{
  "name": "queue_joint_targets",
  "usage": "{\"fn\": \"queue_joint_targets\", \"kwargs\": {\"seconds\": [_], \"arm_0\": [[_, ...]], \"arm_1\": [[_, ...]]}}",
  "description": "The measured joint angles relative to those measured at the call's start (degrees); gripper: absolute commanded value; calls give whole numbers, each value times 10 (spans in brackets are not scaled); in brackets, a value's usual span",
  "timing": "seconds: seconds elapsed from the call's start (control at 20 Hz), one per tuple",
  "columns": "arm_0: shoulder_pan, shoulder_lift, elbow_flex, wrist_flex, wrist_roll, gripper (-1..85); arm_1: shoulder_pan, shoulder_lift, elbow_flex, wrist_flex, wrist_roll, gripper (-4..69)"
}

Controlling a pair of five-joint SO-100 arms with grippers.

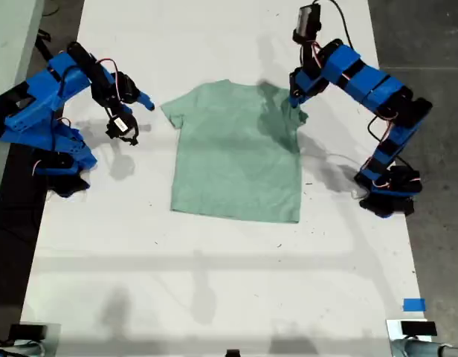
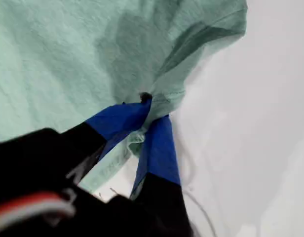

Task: Fold t-shirt

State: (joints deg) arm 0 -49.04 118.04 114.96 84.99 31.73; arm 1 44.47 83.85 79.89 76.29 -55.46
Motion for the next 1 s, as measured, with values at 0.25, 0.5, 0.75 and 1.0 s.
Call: {"fn": "queue_joint_targets", "kwargs": {"seconds": [0.25,0.5,0.75,1.0], "arm_0": [[0,0,0,-3,0,260],[0,-3,0,-3,0,260],[0,-18,-1,-4,0,260],[4,-28,-1,-4,0,261]], "arm_1": [[-64,-52,-167,54,50,-11],[-116,-154,-253,41,98,-11],[-128,-232,-254,-28,137,-11],[-134,-315,-307,-72,142,330]]}}
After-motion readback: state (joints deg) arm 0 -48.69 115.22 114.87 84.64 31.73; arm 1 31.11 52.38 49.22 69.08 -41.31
